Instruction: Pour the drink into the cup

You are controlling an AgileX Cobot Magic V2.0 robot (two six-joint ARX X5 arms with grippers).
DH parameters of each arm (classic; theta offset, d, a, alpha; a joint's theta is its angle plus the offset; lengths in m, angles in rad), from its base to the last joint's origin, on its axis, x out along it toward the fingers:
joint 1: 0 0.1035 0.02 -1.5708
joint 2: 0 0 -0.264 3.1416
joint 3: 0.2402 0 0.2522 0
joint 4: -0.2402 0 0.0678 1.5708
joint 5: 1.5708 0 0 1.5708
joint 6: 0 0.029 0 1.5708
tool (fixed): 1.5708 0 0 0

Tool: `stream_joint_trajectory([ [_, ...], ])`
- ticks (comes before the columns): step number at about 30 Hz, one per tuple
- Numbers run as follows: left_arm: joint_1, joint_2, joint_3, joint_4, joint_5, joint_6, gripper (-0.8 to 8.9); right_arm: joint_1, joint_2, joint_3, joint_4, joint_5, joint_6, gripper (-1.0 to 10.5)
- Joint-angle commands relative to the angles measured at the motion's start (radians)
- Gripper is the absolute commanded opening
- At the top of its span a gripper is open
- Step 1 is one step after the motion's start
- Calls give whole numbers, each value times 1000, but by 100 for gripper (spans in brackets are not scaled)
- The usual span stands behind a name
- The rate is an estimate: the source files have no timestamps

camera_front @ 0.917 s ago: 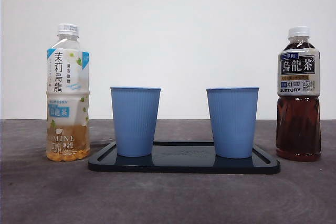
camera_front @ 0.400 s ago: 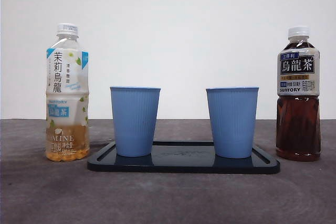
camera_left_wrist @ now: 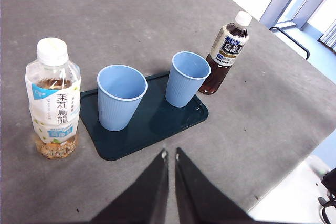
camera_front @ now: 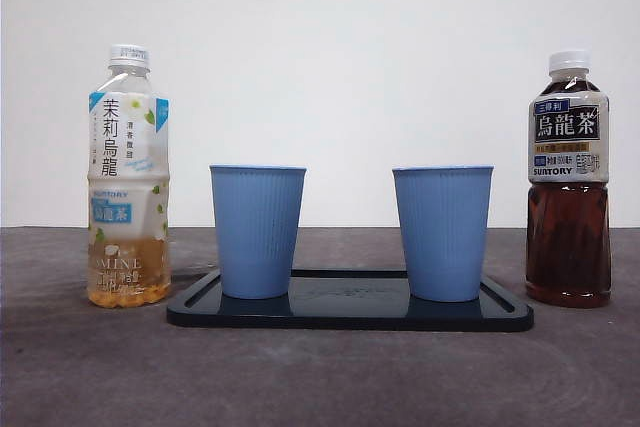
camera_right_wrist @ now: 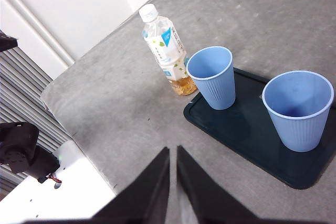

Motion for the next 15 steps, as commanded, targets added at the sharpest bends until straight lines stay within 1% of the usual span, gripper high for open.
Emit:
stream_joint_trajectory([
  [1, -4, 5, 19, 8, -2, 11, 19, 4, 3, 19, 12, -3, -12, 17],
  [10, 7, 5, 7, 24, -3, 11, 19, 4, 3, 19, 12, -3, -12, 17],
  [12, 57, 4, -25, 65, 1, 11, 19, 4, 3, 19, 12, -3, -12, 17],
  [14, 117, -2, -93, 150, 1, 13, 19, 4, 3, 19, 13, -3, -12, 17],
  [15, 152, -15, -139, 203, 0, 35, 19, 4, 3, 19, 12, -3, -12, 17],
])
